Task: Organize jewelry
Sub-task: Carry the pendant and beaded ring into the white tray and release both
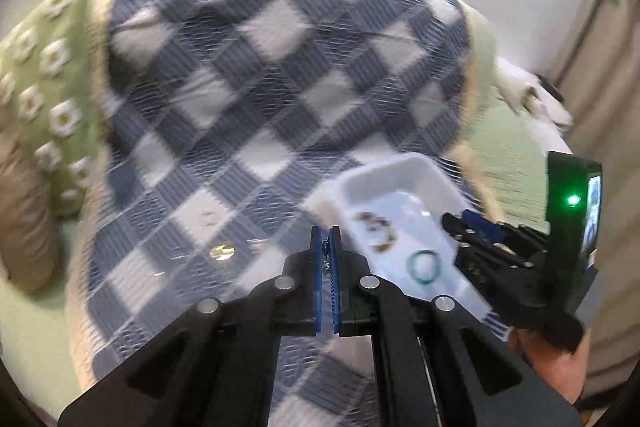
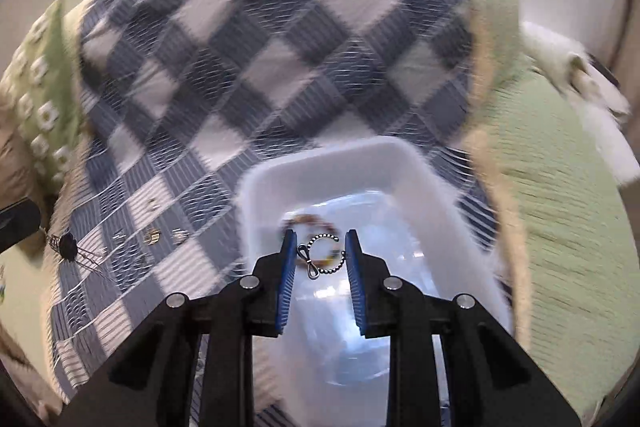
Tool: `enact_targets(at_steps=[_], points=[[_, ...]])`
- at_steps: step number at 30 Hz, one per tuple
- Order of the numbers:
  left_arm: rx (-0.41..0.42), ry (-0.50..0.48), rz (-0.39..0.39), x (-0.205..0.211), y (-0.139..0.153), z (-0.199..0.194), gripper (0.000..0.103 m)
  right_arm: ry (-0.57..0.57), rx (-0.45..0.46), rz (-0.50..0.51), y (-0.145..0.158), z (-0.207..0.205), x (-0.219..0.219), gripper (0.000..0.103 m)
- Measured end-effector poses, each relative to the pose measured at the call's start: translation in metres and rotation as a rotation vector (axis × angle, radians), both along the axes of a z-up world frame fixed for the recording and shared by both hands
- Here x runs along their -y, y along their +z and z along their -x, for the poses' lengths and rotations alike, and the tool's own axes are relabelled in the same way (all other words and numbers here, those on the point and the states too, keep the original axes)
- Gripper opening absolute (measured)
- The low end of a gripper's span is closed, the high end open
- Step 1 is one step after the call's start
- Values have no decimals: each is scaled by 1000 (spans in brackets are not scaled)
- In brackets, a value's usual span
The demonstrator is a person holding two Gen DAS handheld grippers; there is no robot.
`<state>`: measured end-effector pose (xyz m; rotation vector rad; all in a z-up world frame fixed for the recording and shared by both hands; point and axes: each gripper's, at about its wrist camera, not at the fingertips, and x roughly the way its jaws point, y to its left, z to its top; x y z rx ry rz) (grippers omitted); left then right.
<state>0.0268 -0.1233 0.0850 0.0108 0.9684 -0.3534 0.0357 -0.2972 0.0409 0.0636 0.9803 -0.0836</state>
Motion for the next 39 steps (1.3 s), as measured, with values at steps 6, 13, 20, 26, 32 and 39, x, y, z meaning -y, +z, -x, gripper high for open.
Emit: enact_targets(at_steps=[6, 13, 20, 26, 32, 39], points=[[-39, -123, -9, 77, -24, -6, 4, -91, -47, -12, -18, 2, 51, 25], [-166, -128, -44, 116, -98, -30, 4, -123, -135, -34, -57, -5, 75, 25], [-246, -147, -110, 136, -152, -40, 4, -119, -164, -56, -69, -11, 79, 25], [-270, -136, -131, 138, -164, -46, 5, -124, -186, -61, -75, -12, 80, 25], [-264, -94, -124, 128, -153, -51, 6, -127, -195, -72, -79, -14, 81, 25], [-139, -45, -112, 79, -98, -35, 17, -116, -238, -86, -97, -22, 77, 25]])
